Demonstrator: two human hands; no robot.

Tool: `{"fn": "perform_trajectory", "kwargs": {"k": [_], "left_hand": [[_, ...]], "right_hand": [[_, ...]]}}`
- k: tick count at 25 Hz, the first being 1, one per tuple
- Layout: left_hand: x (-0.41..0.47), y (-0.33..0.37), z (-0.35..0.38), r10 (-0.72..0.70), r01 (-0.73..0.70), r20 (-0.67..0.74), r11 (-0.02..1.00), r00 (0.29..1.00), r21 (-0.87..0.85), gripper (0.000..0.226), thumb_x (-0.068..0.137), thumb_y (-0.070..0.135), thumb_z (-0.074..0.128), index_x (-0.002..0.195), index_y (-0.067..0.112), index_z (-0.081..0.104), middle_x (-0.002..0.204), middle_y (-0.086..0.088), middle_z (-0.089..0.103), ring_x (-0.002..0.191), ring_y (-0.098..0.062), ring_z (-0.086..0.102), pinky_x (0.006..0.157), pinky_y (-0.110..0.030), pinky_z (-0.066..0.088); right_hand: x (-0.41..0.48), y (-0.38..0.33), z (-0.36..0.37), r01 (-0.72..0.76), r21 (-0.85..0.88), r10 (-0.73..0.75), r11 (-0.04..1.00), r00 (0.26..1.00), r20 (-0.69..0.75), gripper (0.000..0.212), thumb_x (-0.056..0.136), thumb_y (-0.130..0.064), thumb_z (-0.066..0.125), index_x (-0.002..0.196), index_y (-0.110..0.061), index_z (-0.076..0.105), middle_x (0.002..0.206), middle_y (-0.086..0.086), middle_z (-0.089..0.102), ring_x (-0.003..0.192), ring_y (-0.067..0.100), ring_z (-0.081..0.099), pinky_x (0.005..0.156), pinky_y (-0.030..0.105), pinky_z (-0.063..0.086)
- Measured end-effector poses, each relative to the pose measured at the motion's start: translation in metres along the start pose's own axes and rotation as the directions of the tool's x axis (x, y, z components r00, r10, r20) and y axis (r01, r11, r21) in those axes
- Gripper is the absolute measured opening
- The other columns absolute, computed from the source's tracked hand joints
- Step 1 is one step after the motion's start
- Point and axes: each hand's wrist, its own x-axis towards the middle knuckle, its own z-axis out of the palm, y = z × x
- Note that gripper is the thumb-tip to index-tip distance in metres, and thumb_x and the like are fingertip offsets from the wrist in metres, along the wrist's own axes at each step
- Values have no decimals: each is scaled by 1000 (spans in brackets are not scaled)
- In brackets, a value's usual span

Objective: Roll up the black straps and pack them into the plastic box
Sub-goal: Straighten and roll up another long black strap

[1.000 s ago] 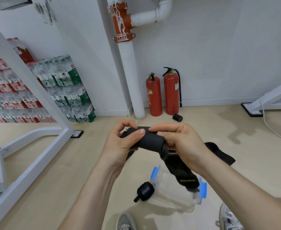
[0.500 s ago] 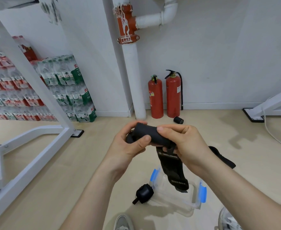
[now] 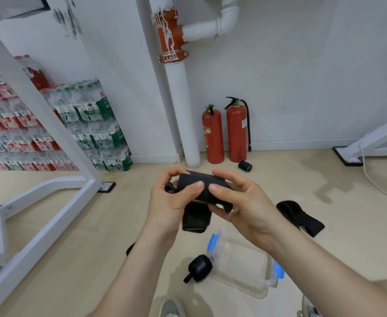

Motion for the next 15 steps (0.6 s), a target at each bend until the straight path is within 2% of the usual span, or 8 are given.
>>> {"fn": "perform_trajectory", "kwargs": {"k": [3,5,7,9,11,13,15], "left_hand": [[1,-4,2,-53,52,-26,998,998,-26,40,59,19,85,90,26,59,82,-9,70,78,-26,67,75,-35,58],[1,-9,6,-95,95,-49,995,994,3,39,61,28,85,88,25,57,84,-10,70,79,-28,66,81,-42,56],[-2,-12,10,-131,134,-54,990,990,47,36,67,36,83,85,23,56,87,-11,72,77,-29,68,84,-47,53],[-5,-15,16,-169,175,-62,978,984,116,29,83,35,77,88,18,54,86,-9,74,75,-27,71,80,-44,54],[-11,-14,25,-208,215,-58,960,976,178,28,93,38,64,95,11,53,84,-9,76,72,-25,73,70,-35,53],[-18,-13,34,-258,258,-25,946,966,198,38,99,43,50,105,6,53,82,-12,76,72,-26,74,62,-29,53],[-25,-14,39,-323,302,48,920,945,250,44,104,47,35,109,8,54,80,-14,76,69,-27,74,57,-27,53]], "right_hand": [[1,2,1,120,-36,-122,992,991,-62,50,79,-2,76,124,-19,62,115,12,68,90,16,72,74,26,57],[1,2,2,184,-130,-194,974,978,-73,56,78,-2,78,126,-23,59,113,10,68,87,11,71,71,20,54],[0,1,2,228,-198,-248,953,966,-79,64,76,-2,80,129,-27,56,107,6,69,87,10,71,73,20,55],[1,0,-1,244,-199,-267,949,959,-96,72,75,-1,81,133,-33,51,102,4,69,91,16,72,79,29,58],[1,0,-4,233,-188,-256,954,960,-109,80,74,-3,83,134,-40,45,111,5,67,98,21,71,86,39,59],[3,-2,-5,204,-207,-231,957,966,-113,84,75,-7,83,138,-42,41,116,5,66,98,19,72,84,37,60],[4,-5,-5,162,-288,-203,944,972,-115,82,78,-11,81,144,-34,39,109,6,70,91,17,73,77,32,60]]}}
